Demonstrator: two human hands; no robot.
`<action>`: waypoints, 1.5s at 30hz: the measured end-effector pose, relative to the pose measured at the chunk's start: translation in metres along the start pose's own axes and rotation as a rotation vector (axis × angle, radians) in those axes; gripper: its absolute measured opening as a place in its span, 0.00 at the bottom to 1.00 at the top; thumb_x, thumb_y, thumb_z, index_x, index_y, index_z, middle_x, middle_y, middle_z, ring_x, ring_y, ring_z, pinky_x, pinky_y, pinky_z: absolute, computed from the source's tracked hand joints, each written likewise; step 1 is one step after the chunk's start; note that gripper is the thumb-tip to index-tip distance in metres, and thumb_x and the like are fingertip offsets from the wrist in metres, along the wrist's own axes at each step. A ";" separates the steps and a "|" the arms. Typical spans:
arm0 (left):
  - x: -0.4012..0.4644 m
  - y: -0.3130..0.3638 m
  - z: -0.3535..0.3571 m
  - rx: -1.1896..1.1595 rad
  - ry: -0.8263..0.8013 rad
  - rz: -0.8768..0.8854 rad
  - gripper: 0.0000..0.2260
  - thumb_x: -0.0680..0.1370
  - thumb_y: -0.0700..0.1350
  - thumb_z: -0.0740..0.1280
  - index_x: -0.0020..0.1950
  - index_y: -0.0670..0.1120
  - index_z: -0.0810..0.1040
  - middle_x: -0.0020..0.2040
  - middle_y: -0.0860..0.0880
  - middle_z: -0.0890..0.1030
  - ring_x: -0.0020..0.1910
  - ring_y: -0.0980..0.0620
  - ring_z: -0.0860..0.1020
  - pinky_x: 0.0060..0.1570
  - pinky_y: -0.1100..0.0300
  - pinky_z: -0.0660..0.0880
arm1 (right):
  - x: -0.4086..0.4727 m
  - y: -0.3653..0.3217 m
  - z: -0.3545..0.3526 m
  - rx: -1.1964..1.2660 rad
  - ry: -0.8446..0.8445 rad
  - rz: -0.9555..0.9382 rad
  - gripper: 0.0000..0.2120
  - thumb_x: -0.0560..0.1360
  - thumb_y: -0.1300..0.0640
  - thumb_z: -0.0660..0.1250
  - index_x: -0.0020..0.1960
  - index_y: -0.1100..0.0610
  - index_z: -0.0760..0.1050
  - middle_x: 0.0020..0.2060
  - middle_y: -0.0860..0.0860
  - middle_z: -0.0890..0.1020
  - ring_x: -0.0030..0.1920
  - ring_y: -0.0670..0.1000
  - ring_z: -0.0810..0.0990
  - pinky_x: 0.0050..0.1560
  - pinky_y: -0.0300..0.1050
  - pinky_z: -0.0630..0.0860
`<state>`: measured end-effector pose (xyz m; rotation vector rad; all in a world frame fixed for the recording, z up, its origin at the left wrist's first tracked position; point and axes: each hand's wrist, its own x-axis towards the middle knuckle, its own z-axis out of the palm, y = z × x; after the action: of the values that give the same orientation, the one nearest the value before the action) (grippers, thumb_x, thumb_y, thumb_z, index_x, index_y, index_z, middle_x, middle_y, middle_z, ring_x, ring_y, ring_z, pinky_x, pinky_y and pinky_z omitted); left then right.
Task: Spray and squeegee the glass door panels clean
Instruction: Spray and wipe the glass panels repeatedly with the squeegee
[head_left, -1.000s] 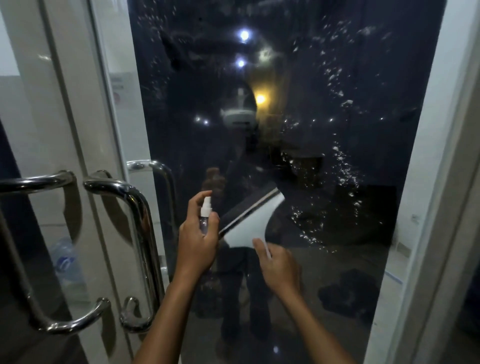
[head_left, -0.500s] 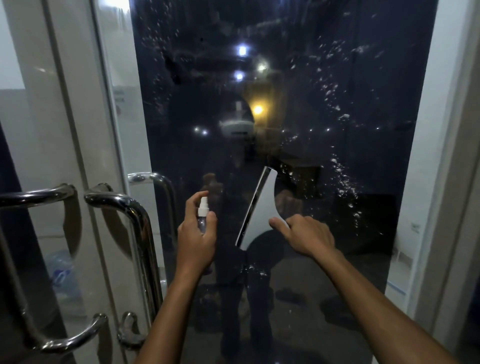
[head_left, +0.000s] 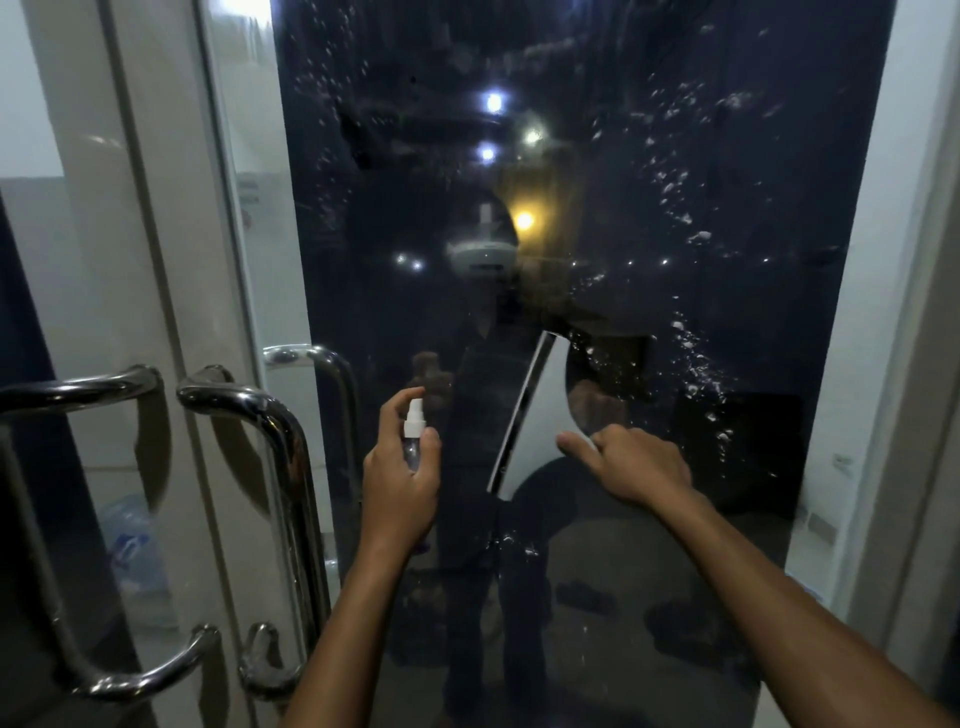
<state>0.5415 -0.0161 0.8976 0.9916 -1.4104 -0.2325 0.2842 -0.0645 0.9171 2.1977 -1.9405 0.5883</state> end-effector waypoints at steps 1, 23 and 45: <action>-0.001 0.000 -0.001 0.002 0.003 0.001 0.18 0.83 0.44 0.62 0.65 0.66 0.68 0.36 0.43 0.79 0.32 0.38 0.77 0.29 0.38 0.75 | -0.001 0.003 -0.001 0.001 -0.004 0.000 0.34 0.76 0.25 0.44 0.44 0.49 0.77 0.47 0.52 0.83 0.50 0.57 0.81 0.44 0.51 0.70; -0.007 -0.011 -0.011 -0.015 0.002 0.009 0.19 0.83 0.42 0.62 0.65 0.66 0.68 0.34 0.43 0.77 0.31 0.40 0.75 0.28 0.43 0.73 | 0.004 0.006 0.001 -0.020 -0.019 0.059 0.37 0.74 0.24 0.41 0.49 0.48 0.79 0.47 0.51 0.83 0.47 0.55 0.81 0.47 0.52 0.74; -0.009 -0.006 0.003 -0.004 -0.003 -0.001 0.18 0.83 0.42 0.62 0.66 0.63 0.68 0.41 0.44 0.79 0.34 0.43 0.78 0.31 0.41 0.76 | 0.016 -0.073 0.007 0.078 -0.007 -0.047 0.34 0.78 0.28 0.45 0.54 0.51 0.80 0.53 0.55 0.83 0.53 0.59 0.81 0.48 0.52 0.69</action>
<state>0.5392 -0.0147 0.8870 0.9897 -1.4121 -0.2377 0.3581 -0.0705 0.9274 2.2872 -1.8949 0.6612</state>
